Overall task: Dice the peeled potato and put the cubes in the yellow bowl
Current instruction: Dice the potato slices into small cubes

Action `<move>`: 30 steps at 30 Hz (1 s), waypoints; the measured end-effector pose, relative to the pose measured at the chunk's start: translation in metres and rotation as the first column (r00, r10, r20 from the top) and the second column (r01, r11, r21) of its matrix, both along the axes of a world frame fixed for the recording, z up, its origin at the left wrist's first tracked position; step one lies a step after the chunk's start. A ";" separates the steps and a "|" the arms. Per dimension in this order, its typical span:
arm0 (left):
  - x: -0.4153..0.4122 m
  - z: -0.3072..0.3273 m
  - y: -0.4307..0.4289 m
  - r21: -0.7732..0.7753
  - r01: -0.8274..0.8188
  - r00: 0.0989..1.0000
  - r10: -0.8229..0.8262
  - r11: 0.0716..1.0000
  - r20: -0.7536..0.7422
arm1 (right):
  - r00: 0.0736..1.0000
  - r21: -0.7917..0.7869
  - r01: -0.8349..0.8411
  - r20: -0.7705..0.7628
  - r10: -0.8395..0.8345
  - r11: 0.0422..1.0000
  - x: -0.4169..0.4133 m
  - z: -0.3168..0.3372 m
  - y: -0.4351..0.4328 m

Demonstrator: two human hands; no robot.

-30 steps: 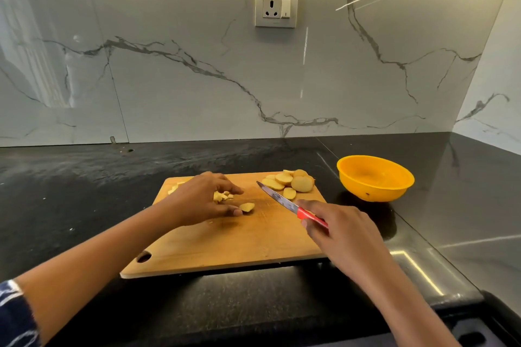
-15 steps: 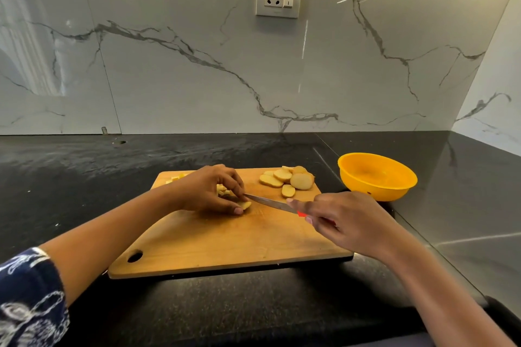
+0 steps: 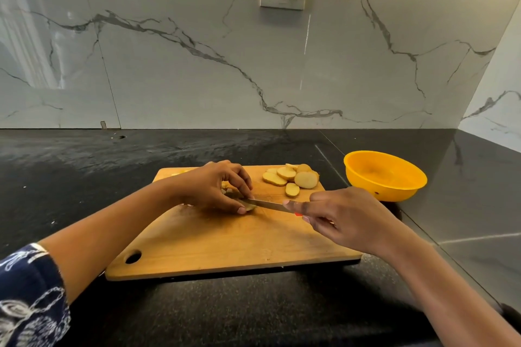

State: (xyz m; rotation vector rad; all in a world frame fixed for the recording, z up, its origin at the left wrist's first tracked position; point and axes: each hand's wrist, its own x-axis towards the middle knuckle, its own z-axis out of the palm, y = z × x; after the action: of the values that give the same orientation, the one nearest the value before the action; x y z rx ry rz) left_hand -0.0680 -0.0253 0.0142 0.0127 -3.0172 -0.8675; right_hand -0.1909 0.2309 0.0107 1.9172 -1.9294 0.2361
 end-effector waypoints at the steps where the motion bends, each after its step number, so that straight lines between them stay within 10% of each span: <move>1: 0.000 0.000 0.000 0.005 0.002 1.000 -0.002 1.000 -0.001 | 1.000 0.009 -0.004 0.012 0.004 1.000 0.000 0.000 0.000; 30: 0.000 -0.004 0.020 0.087 0.039 0.997 -0.033 0.995 -0.066 | 0.979 0.181 0.061 0.181 -0.094 0.982 0.016 -0.008 0.010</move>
State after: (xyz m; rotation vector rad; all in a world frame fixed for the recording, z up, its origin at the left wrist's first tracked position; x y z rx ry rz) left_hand -0.0677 -0.0050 0.0103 -0.0686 -2.9262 -0.9837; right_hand -0.1749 0.2409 0.0027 1.9860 -2.2113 0.2404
